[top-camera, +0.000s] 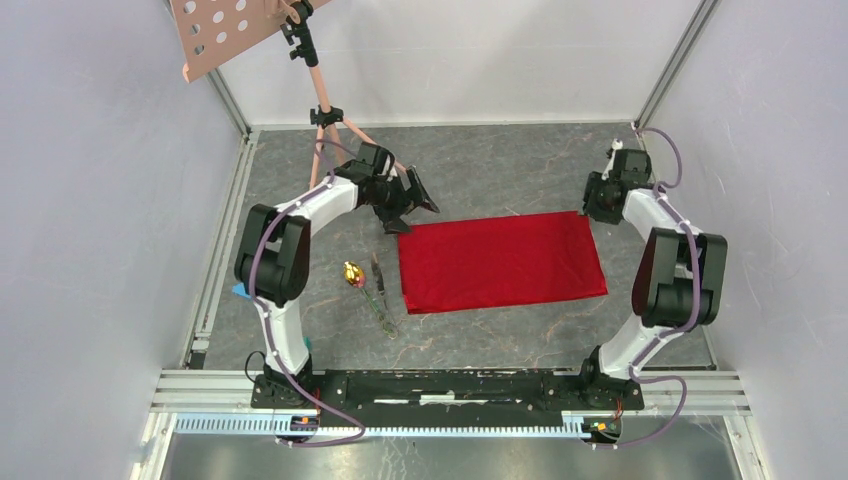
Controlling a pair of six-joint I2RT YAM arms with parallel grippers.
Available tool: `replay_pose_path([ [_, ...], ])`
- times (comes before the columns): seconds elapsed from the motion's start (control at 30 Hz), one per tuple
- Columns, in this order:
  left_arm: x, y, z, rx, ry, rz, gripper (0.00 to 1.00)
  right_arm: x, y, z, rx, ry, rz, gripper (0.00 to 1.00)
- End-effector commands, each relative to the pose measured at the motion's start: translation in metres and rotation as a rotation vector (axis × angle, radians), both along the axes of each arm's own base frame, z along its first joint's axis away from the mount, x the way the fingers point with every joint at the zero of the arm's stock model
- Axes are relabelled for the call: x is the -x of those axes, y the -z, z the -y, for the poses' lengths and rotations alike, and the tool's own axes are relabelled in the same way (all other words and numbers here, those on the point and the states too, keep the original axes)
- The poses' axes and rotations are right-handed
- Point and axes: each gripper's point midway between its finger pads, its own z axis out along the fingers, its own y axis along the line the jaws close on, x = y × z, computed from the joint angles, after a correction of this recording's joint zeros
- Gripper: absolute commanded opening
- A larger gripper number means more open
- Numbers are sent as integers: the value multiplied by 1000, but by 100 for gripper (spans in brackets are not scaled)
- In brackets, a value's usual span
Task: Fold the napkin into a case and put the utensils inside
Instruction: Smooth out the rectangle-folded napkin at the center of the board.
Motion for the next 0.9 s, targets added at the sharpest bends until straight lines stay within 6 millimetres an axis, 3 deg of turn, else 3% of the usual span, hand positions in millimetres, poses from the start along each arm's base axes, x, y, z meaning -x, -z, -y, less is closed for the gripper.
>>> replay_pose_path([
  [0.0, 36, -46, 8, 101, 96, 56, 100, 25, -32, -42, -68, -105, 49, 53],
  [0.07, 55, -44, 14, 134, 118, 41, 100, 43, -27, -64, -167, -161, 60, 54],
  [0.2, 93, -31, 27, 149, 198, 10, 100, 72, -19, -73, -198, -174, 36, 54],
  [0.3, 113, -12, 30, 104, 242, -5, 100, 90, -5, -57, -140, -105, -26, 53],
  [0.5, 129, 16, 24, 68, 242, -44, 100, 127, 32, -25, -126, 98, -115, 50],
  [0.63, 139, 27, 18, 31, 245, -54, 100, 133, 38, -24, -118, 93, -121, 50],
  [0.87, 155, 1, 20, 44, 313, -15, 100, 128, 26, -22, -99, 71, -100, 50],
])
